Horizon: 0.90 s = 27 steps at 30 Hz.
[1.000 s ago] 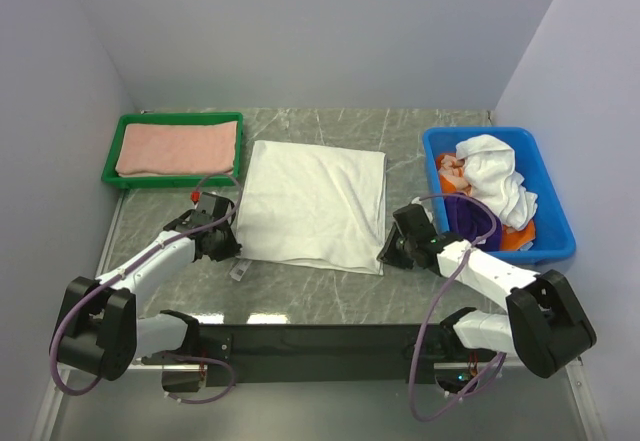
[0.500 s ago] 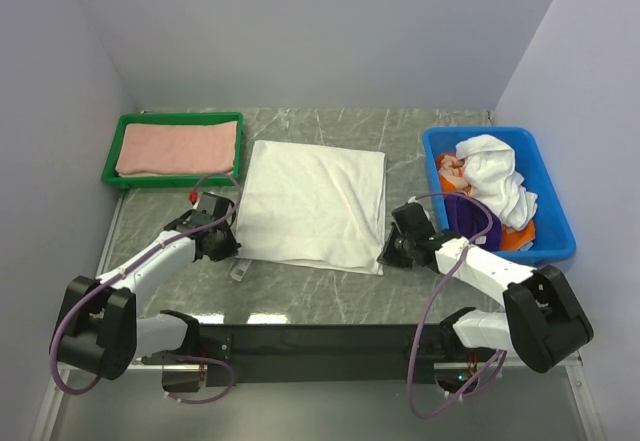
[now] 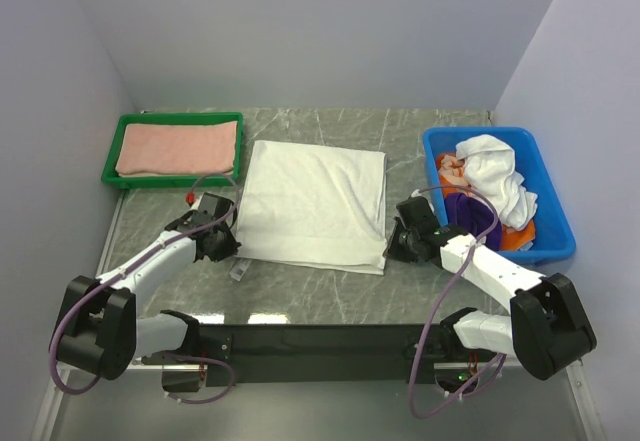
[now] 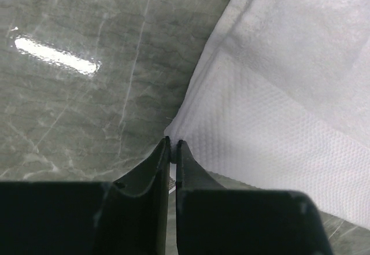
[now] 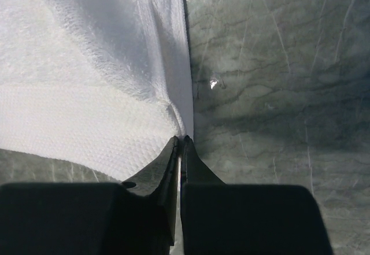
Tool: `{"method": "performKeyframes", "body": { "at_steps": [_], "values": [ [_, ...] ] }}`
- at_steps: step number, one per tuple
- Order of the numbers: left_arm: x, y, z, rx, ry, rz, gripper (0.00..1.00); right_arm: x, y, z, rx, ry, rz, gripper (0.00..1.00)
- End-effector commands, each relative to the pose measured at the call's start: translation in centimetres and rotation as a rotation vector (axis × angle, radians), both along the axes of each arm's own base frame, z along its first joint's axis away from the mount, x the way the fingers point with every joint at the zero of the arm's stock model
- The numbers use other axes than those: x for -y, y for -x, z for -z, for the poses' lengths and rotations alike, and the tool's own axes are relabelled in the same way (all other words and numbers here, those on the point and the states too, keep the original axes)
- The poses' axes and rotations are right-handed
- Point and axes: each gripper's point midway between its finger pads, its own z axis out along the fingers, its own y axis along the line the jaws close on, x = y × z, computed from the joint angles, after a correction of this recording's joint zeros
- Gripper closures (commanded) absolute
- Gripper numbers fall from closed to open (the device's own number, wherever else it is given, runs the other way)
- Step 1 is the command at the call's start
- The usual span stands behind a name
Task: Fold and stack the towels
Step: Fold the towel
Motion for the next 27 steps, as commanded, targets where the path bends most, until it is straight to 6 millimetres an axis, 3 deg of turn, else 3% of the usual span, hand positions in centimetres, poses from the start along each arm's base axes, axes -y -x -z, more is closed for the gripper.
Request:
{"method": "performKeyframes", "body": {
  "at_steps": [1,5,15,20,23,24,27],
  "values": [
    [-2.0,-0.2,-1.0,0.032,-0.079,-0.076,0.99,1.3,0.0,0.2,-0.015,0.056,0.008,1.0],
    [-2.8,-0.4,-1.5,0.056,-0.108,-0.107,0.99,1.3,0.7,1.4,-0.047,0.059,0.003,0.99],
    [-1.7,1.0,1.5,-0.021,-0.052,-0.104,0.95,2.0,0.9,2.9,-0.068,0.094,0.022,0.98],
    [-1.9,0.7,0.7,-0.002,-0.055,-0.109,0.77,1.6,0.6,2.1,-0.052,0.079,0.014,0.85],
    [-2.1,0.5,-0.4,0.028,-0.063,-0.108,0.59,1.3,-0.3,0.3,0.0,0.063,0.004,0.7],
    [-2.3,-0.1,-1.2,0.052,-0.073,-0.111,0.45,1.3,-0.5,-0.3,0.016,0.064,-0.006,0.62],
    [-2.6,-1.0,-3.5,0.1,-0.1,-0.109,0.27,1.0,-2.2,-3.1,0.098,0.064,-0.02,0.54]
  ]
}}
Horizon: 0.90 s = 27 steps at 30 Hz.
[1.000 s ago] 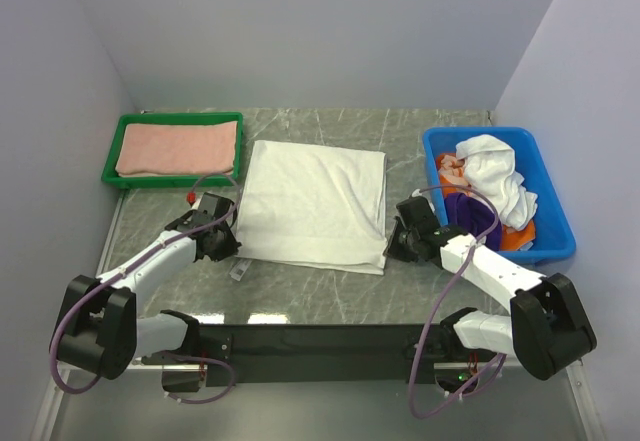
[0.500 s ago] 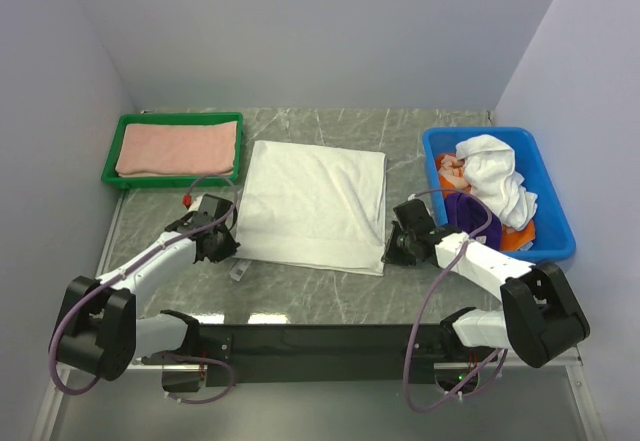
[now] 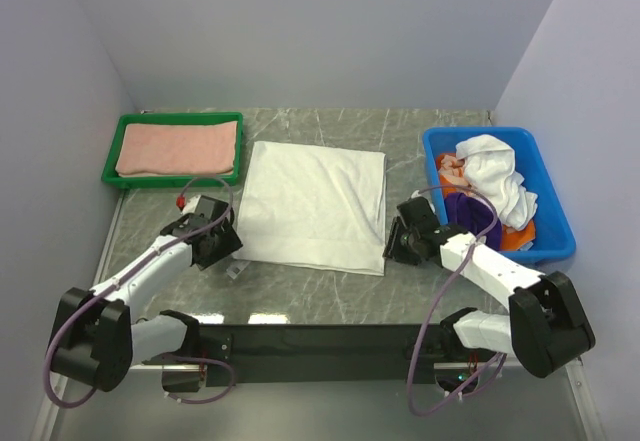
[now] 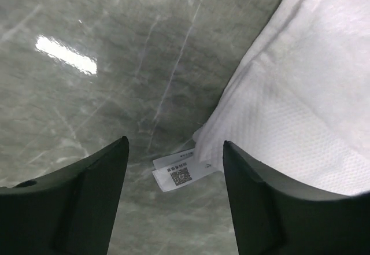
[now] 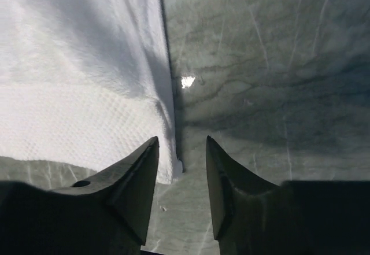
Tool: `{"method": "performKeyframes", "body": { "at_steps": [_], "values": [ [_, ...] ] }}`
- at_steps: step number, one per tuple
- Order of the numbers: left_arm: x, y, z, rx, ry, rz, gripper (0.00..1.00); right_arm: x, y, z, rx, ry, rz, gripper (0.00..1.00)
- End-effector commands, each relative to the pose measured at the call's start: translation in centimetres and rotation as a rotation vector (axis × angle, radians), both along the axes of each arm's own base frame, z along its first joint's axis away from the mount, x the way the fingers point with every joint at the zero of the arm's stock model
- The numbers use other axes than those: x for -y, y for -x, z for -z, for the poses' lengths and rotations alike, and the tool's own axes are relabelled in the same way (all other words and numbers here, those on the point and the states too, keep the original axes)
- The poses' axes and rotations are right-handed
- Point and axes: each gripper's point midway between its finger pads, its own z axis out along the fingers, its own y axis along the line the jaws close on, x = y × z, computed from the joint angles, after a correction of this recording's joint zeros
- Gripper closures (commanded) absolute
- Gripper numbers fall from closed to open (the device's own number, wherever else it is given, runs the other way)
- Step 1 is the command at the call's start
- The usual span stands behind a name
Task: Fold and stack the towels
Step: Fold the towel
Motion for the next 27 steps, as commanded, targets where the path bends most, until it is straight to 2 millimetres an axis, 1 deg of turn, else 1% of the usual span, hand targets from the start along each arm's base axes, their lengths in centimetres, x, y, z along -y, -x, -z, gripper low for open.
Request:
{"method": "performKeyframes", "body": {
  "at_steps": [1,2,3,4,5,6,7,8,9,10,11,12,13,14,15,16,17,18,19,20,21,22,23,24,25,26,27],
  "values": [
    [-1.0,-2.0,-4.1,0.102,-0.059,-0.011,0.25,0.1,-3.4,-4.8,0.156,0.019,-0.003,0.53],
    [-1.1,-2.3,-4.7,0.115,-0.066,-0.009,0.24,0.1,-4.6,-6.2,0.204,0.027,0.004,0.53],
    [-0.9,-2.9,-6.0,0.142,-0.066,-0.007,0.23,0.1,-5.3,-7.1,0.235,0.033,0.002,0.53],
    [-1.0,-3.1,-6.7,0.158,-0.081,0.009,0.23,0.1,-6.0,-7.8,0.26,0.04,0.005,0.53],
    [-0.9,-3.1,-7.1,0.16,-0.089,0.021,0.22,-0.1,-7.2,-9.4,0.306,0.038,0.009,0.54],
    [-0.6,-3.5,-8.0,0.179,-0.092,0.036,0.22,0.1,-8.4,-9.9,0.334,0.063,0.017,0.55],
    [0.0,-3.6,-8.2,0.177,-0.093,0.065,0.22,0.2,-9.3,-10.4,0.356,0.074,0.023,0.56],
    [0.7,-4.0,-8.7,0.191,-0.079,0.088,0.23,0.1,-10.6,-11.8,0.394,0.077,0.037,0.57],
    [1.7,-4.0,-8.8,0.192,-0.066,0.124,0.24,0.3,-11.8,-11.5,0.397,0.103,0.046,0.6],
    [2.4,-4.2,-8.6,0.184,-0.055,0.146,0.26,0.4,-13.4,-12.9,0.427,0.097,0.061,0.6],
    [3.7,-4.7,-8.9,0.198,-0.022,0.177,0.28,0.4,-14.4,-13.2,0.436,0.108,0.062,0.62],
    [4.6,-4.7,-8.9,0.201,-0.009,0.205,0.29,0.7,-15.6,-12.3,0.417,0.138,0.076,0.63],
    [5.1,-4.9,-8.1,0.182,-0.002,0.219,0.29,0.7,-16.6,-12.4,0.423,0.141,0.081,0.64],
    [5.7,-4.9,-7.7,0.174,0.012,0.238,0.3,0.9,-18.1,-13.4,0.447,0.139,0.093,0.66],
    [6.3,-5.3,-7.5,0.186,0.024,0.248,0.31,0.8,-19.3,-12.2,0.427,0.149,0.095,0.67],
    [6.6,-5.4,-6.7,0.165,0.024,0.257,0.31,0.4,-20.7,-13.0,0.447,0.135,0.093,0.68],
    [6.7,-5.3,-5.9,0.149,0.022,0.264,0.31,0.6,-21.6,-12.8,0.446,0.139,0.099,0.69],
    [6.9,-5.5,-5.6,0.148,0.02,0.27,0.31,0.5,-22.6,-11.4,0.423,0.146,0.1,0.69],
    [6.9,-5.5,-4.7,0.125,0.011,0.272,0.31,0.4,-23.8,-12.0,0.439,0.135,0.105,0.69],
    [6.7,-5.3,-3.9,0.105,0.002,0.273,0.31,0.4,-24.7,-11.8,0.437,0.133,0.113,0.69],
    [6.7,-5.2,-3.4,0.095,-0.002,0.275,0.32,0.7,-25.3,-9.9,0.394,0.143,0.124,0.69],
    [6.6,-5.1,-2.6,0.077,-0.007,0.276,0.32,0.6,-26.4,-10.2,0.402,0.138,0.131,0.69],
    [6.6,-4.9,-2.3,0.068,-0.007,0.276,0.32,0.6,-26.9,-9.8,0.393,0.135,0.138,0.69],
    [6.8,-4.9,-2.0,0.061,-0.001,0.28,0.33,0.7,-27.3,-8.0,0.355,0.149,0.138,0.68],
    [6.8,-4.8,-1.5,0.05,0.0,0.28,0.33,0.6,-27.9,-8.3,0.363,0.144,0.141,0.68],
    [6.7,-4.5,-1.1,0.04,-0.001,0.281,0.33,0.4,-28.2,-6.9,0.337,0.149,0.14,0.68],
    [6.7,-4.3,-0.8,0.032,0.003,0.278,0.33,0.5,-28.4,-6.3,0.324,0.156,0.143,0.67]
  ]
}}
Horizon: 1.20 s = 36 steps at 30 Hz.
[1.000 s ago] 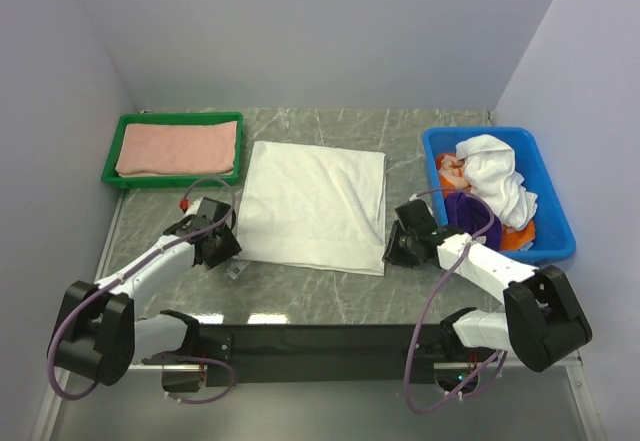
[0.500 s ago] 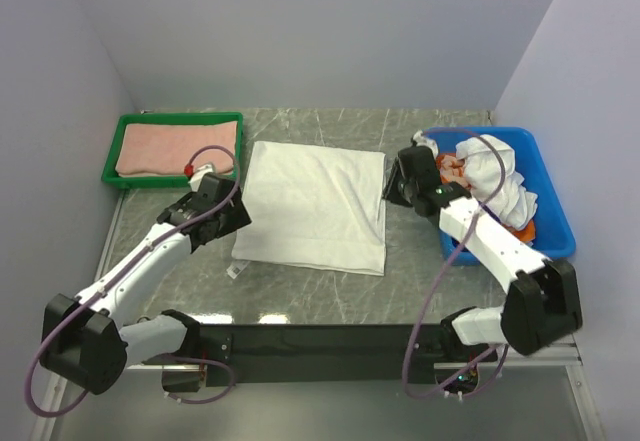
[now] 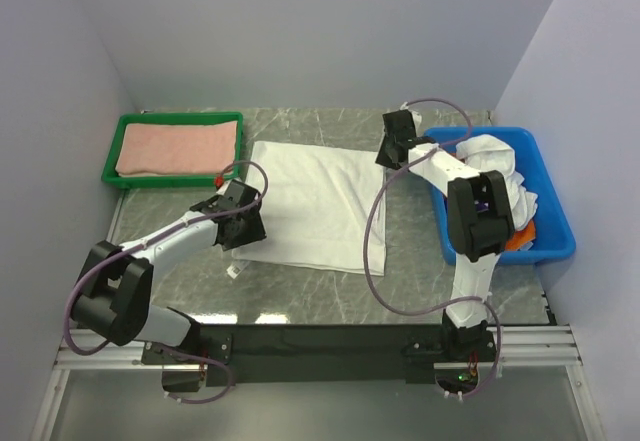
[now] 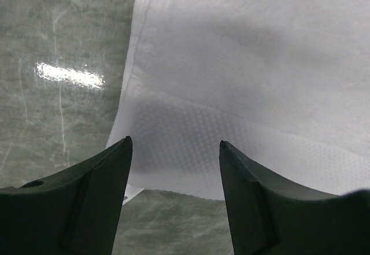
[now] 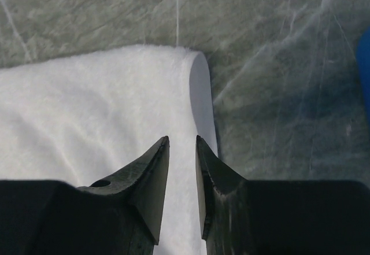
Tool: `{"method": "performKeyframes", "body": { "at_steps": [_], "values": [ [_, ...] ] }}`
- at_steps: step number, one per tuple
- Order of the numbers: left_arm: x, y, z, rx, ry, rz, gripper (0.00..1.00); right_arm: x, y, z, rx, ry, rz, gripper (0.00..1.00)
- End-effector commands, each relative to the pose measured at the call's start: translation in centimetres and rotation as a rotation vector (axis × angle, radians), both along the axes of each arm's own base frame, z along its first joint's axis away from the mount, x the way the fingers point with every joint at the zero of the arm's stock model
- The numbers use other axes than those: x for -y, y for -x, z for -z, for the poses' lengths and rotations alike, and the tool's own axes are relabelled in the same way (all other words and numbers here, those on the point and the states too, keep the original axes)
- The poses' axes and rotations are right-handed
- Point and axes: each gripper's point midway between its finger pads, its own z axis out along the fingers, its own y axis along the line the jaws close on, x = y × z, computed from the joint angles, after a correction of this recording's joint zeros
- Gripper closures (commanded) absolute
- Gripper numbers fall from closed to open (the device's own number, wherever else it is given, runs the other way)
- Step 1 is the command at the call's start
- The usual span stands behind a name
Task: Fold and stack the towels
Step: Fold the towel
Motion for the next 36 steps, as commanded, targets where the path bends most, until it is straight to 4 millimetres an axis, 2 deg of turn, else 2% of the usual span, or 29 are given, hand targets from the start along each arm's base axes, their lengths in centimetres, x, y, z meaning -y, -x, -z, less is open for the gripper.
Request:
{"method": "performKeyframes", "body": {
  "at_steps": [1,3,9,11,13,14,17,19,25,28,29,31,32,33,34,35,36],
  "values": [
    [0.7,-0.1,0.6,0.006,0.023,0.021,0.33,0.2,-2.3,-0.2,0.024,-0.001,0.03,0.67],
    [0.5,0.3,1.1,-0.01,0.018,0.015,0.33,0.3,-2.6,1.4,-0.007,0.004,0.042,0.65],
    [0.0,1.2,2.2,-0.045,0.003,0.005,0.35,0.2,-3.4,3.5,-0.041,-0.011,0.051,0.66],
    [-0.2,1.5,2.5,-0.053,0.0,0.004,0.35,0.5,-3.7,3.4,-0.036,-0.011,0.06,0.69],
    [-0.3,1.8,2.8,-0.065,-0.007,-0.002,0.35,0.6,-4.0,3.0,-0.024,-0.012,0.063,0.79],
    [-0.5,1.9,2.9,-0.07,-0.01,-0.005,0.35,1.0,-4.3,2.7,-0.016,-0.006,0.069,0.87],
    [-0.8,2.4,3.4,-0.092,-0.026,-0.008,0.35,1.9,-5.1,2.2,-0.006,0.024,0.081,0.97],
    [-1.1,2.8,3.7,-0.109,-0.036,-0.012,0.36,2.6,-5.8,1.6,0.002,0.035,0.091,1.0],
    [-1.4,3.3,3.9,-0.119,-0.047,-0.021,0.37,3.8,-7.2,1.2,0.006,0.054,0.09,1.0],
    [-1.5,3.2,4.0,-0.121,-0.051,-0.022,0.36,3.6,-7.2,1.8,-0.024,0.046,0.074,0.96],
    [-1.4,3.1,4.0,-0.12,-0.049,-0.023,0.36,3.4,-7.0,2.1,-0.036,0.041,0.069,0.9],
    [-1.3,3.1,3.9,-0.119,-0.048,-0.018,0.35,3.1,-6.5,2.5,-0.053,0.025,0.056,0.84],
    [-1.2,3.0,3.8,-0.113,-0.042,-0.015,0.35,3.0,-6.3,1.9,-0.046,0.018,0.056,0.68],
    [-1.2,2.9,3.7,-0.11,-0.04,-0.015,0.34,3.0,-5.7,2.0,-0.058,0.017,0.046,0.64],
    [-1.1,2.9,3.6,-0.106,-0.038,-0.012,0.34,3.1,-5.4,1.7,-0.058,0.021,0.044,0.55],
    [-1.0,2.8,3.5,-0.103,-0.035,-0.011,0.34,3.2,-5.0,0.2,-0.044,0.02,0.046,0.53],
    [-1.0,2.7,3.4,-0.099,-0.035,-0.012,0.34,3.3,-4.0,0.4,-0.059,0.025,0.043,0.52]
  ]
}}
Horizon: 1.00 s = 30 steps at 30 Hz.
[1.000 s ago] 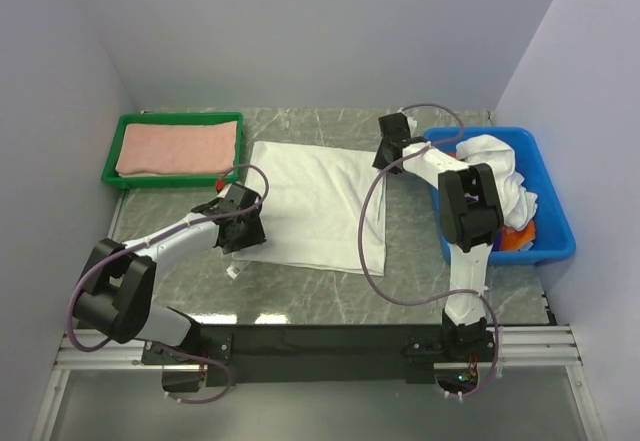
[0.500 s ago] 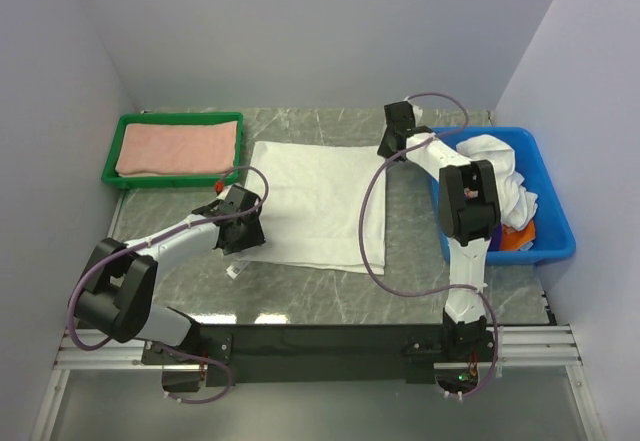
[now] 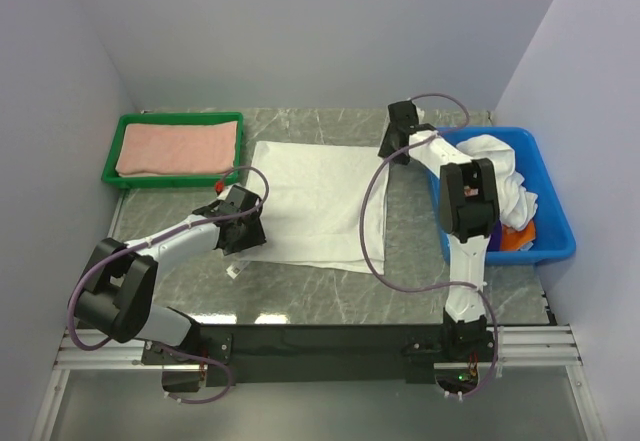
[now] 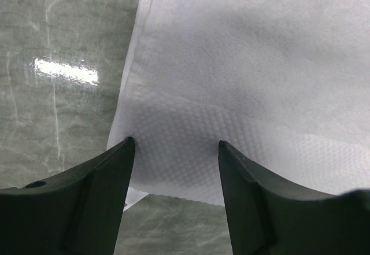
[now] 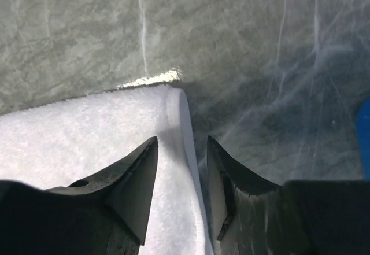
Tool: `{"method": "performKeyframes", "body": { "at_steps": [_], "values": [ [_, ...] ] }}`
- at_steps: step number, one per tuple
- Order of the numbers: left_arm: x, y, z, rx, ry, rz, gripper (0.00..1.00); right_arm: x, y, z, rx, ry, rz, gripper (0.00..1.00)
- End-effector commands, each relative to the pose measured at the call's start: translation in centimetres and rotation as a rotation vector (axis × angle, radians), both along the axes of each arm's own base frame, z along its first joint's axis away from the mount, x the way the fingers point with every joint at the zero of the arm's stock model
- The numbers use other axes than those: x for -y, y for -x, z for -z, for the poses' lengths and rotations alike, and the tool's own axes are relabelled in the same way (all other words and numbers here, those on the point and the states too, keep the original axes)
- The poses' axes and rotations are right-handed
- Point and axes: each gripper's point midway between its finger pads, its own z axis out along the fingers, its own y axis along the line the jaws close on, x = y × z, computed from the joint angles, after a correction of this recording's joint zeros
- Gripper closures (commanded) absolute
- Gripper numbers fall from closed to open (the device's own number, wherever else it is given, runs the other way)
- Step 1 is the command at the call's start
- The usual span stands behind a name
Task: Fold and stack the towels
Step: Fold the towel
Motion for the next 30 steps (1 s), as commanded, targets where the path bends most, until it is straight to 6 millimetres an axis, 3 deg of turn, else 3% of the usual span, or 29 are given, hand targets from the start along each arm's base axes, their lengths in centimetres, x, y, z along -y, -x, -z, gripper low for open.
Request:
{"method": "performKeyframes", "body": {
  "at_steps": [1,2,3,4,5,6,7,8,9,10,11,12,13,15,17,18,23,30],
  "values": [
    [-0.8,1.8,1.1,-0.068,-0.029,0.003,0.33,0.8,1.6,-4.1,0.042,-0.002,0.005,0.52],
    [-0.8,1.8,1.1,-0.066,-0.029,0.004,0.33,0.6,2.4,-6.3,0.075,-0.013,0.001,0.52],
    [-0.6,1.7,0.9,-0.06,-0.025,0.006,0.33,0.7,3.9,-5.6,0.047,-0.011,-0.001,0.52],
    [-0.6,1.5,0.6,-0.054,-0.021,0.007,0.33,0.6,5.0,-7.6,0.077,-0.028,0.003,0.52],
    [-0.5,1.4,0.4,-0.05,-0.02,0.011,0.32,0.5,6.2,-7.7,0.068,-0.038,0.005,0.52],
    [-0.4,1.2,0.2,-0.041,-0.017,0.011,0.32,0.3,8.6,-5.9,0.018,-0.039,-0.001,0.52],
    [-0.4,1.0,-0.1,-0.031,-0.016,0.011,0.32,-0.1,9.9,-7.7,0.054,-0.083,0.007,0.53],
    [-0.4,1.0,-0.1,-0.027,-0.014,0.007,0.32,-0.3,11.0,-7.8,0.062,-0.107,0.006,0.53],
    [-0.4,0.8,-0.4,-0.016,-0.01,0.005,0.32,-0.6,13.9,-5.5,0.004,-0.116,-0.001,0.53],
    [-0.4,0.8,-0.4,-0.012,-0.009,0.003,0.32,-0.9,15.1,-6.9,0.042,-0.158,0.004,0.53],
    [-0.4,0.8,-0.5,-0.009,-0.008,0.004,0.32,-1.6,16.3,-6.5,0.037,-0.189,-0.012,0.53],
    [-0.4,0.8,-0.5,-0.007,-0.006,0.006,0.32,-2.0,18.7,-4.6,-0.012,-0.193,-0.026,0.53],
    [-0.4,0.8,-0.5,-0.007,-0.004,0.006,0.32,-2.5,19.7,-5.2,0.004,-0.223,-0.03,0.53],
    [-0.2,0.8,-0.7,0.001,0.006,0.008,0.32,-3.3,22.9,-3.2,-0.056,-0.244,-0.05,0.53],
    [-0.2,0.6,-1.0,0.015,0.012,0.006,0.32,-3.9,24.2,-3.4,-0.035,-0.285,-0.043,0.53],
    [-0.1,0.6,-1.0,0.018,0.014,0.008,0.32,-4.1,25.7,-1.9,-0.076,-0.303,-0.05,0.53],
    [-0.2,0.4,-1.5,0.036,0.017,0.002,0.32,-4.9,28.7,0.4,-0.135,-0.358,-0.037,0.53],
    [-0.1,0.5,-1.4,0.037,0.023,0.001,0.32,-5.3,29.9,1.3,-0.153,-0.37,-0.051,0.53]
  ]
}}
